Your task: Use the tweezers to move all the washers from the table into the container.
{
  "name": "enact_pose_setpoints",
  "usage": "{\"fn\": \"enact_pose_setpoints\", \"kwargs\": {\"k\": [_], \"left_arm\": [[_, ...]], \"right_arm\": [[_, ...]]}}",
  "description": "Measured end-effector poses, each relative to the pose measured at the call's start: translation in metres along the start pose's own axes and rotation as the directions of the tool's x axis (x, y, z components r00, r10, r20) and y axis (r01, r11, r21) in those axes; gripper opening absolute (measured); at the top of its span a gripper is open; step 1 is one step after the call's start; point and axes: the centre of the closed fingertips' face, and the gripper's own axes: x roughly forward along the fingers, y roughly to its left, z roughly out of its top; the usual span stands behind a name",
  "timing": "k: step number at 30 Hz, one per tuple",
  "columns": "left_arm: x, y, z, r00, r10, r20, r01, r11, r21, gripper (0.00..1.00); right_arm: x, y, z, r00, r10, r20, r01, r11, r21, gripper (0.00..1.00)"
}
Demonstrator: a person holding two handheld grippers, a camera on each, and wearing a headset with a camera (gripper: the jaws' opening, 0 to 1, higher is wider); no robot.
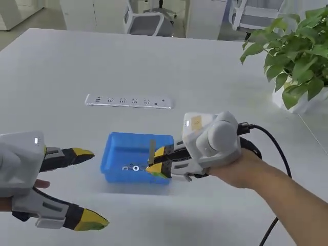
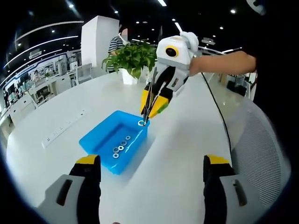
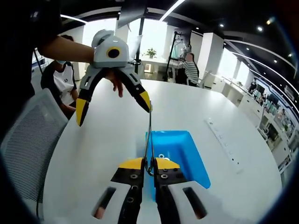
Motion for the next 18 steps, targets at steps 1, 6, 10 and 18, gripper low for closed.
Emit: {"fn": "enact_pose_setpoints", "kwargs": {"k": [1, 6, 10, 18], "left_arm": [[-0.001, 0.0, 0.001, 1.0, 0.003, 0.005, -0.003, 1.0, -0.001, 0.97], [-0.003, 0.001, 0.0, 0.9997, 0.014, 0.02, -0.013, 0.999, -0.03, 0.99], [-0.004, 0.002, 0.001, 0.9992, 0.018, 0.036, -0.016, 0.999, -0.05, 0.99], [-0.003, 0.003, 0.003, 0.9977, 0.025, 0.063, -0.02, 0.997, -0.075, 0.99]], "right_arm": [[0.001, -0.004, 0.0, 1.0, -0.002, 0.003, 0.002, 1.0, -0.005, 0.08], [0.005, -0.016, -0.001, 1.0, -0.003, 0.005, 0.003, 1.0, -0.016, 0.08], [0.01, -0.026, -0.003, 0.9999, -0.004, 0.01, 0.004, 1.0, -0.024, 0.08], [0.022, -0.041, -0.014, 0.9998, -0.013, 0.018, 0.013, 1.0, -0.016, 0.09]]}}
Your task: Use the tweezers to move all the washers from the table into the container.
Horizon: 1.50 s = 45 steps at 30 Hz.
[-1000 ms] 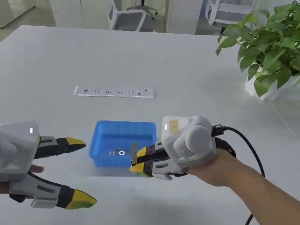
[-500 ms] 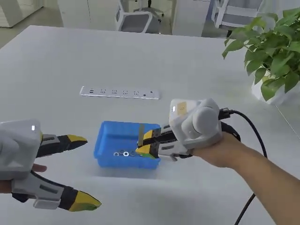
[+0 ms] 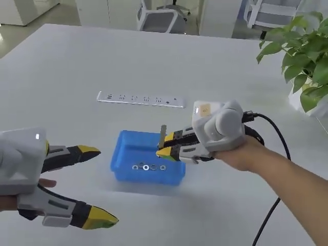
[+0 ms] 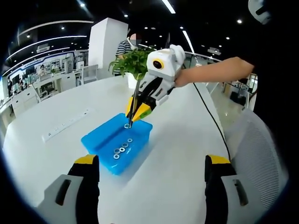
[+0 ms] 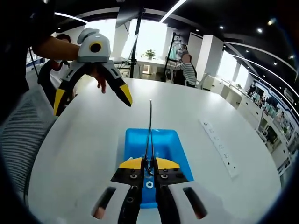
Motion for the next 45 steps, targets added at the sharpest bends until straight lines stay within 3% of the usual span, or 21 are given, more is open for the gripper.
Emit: {"fn": "enact_pose_setpoints", "kwargs": {"k": [17, 29, 36, 45], "left_arm": [[0.003, 0.003, 0.004, 0.9998, -0.001, 0.022, 0.001, 1.0, 0.003, 0.99], [0.003, 0.009, 0.01, 0.9993, 0.005, 0.038, -0.004, 1.0, -0.013, 0.97], [0.008, 0.019, 0.022, 0.9987, 0.004, 0.051, -0.003, 1.0, -0.011, 0.92], [0.025, 0.038, 0.046, 0.9976, -0.014, 0.067, 0.013, 1.0, 0.02, 0.78]], "right_arm": [[0.023, -0.016, -0.021, 1.0, -0.004, -0.007, 0.004, 0.999, 0.041, 0.09], [0.032, -0.018, -0.034, 0.9998, 0.007, -0.02, -0.006, 0.998, 0.06, 0.09], [0.035, -0.017, -0.039, 0.9996, 0.016, -0.025, -0.015, 0.997, 0.074, 0.09], [0.039, -0.014, -0.044, 0.9989, 0.032, -0.033, -0.029, 0.996, 0.082, 0.09]]}}
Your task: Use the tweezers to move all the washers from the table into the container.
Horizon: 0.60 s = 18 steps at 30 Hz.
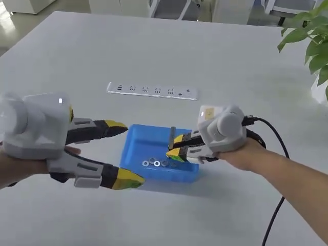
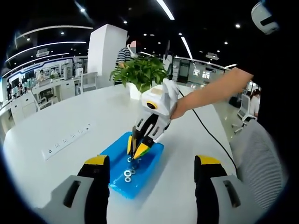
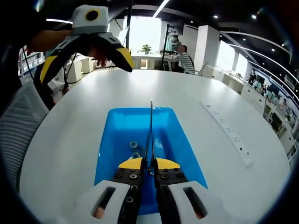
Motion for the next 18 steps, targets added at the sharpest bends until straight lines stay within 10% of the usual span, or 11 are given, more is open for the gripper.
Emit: {"fn": "enact_pose_setpoints", "kwargs": {"k": [18], "left_arm": [[0.046, 0.025, 0.015, 0.9953, -0.061, -0.075, 0.07, 0.99, 0.126, 0.42]], "right_arm": [[0.002, 0.001, -0.002, 0.9999, 0.012, 0.002, -0.012, 1.0, 0.001, 0.09]]}}
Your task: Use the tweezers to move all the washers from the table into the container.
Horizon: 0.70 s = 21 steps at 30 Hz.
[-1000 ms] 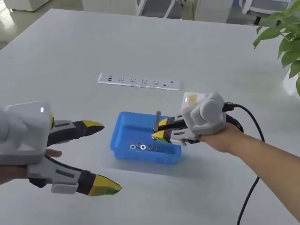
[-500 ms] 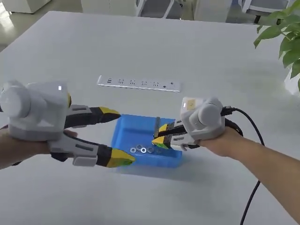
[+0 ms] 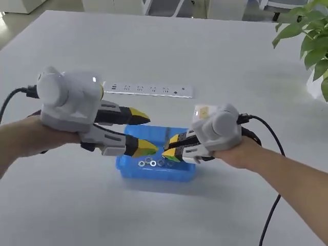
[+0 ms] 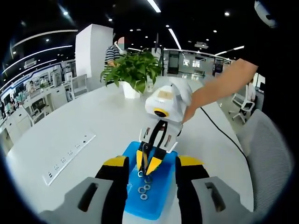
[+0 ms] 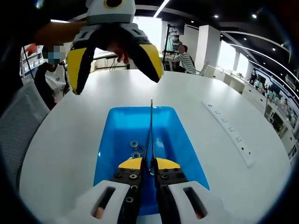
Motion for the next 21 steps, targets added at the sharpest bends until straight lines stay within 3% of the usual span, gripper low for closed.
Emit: {"fn": "enact_pose_setpoints", "kwargs": {"k": [9, 15, 21], "left_arm": [[0.018, 0.009, 0.001, 0.9983, -0.035, -0.047, 0.038, 0.997, 0.069, 0.3], [0.024, 0.005, -0.002, 0.9927, -0.074, -0.095, 0.086, 0.987, 0.133, 0.2], [0.029, 0.004, 0.002, 0.9881, -0.099, -0.118, 0.119, 0.977, 0.177, 0.11]], "right_arm": [[0.001, 0.001, 0.0, 1.0, 0.008, -0.002, -0.008, 1.0, -0.012, 0.09], [0.002, 0.001, 0.001, 0.9999, 0.015, -0.004, -0.015, 1.0, -0.023, 0.09], [0.002, 0.002, 0.001, 0.9998, 0.02, -0.005, -0.021, 0.999, -0.033, 0.1]]}}
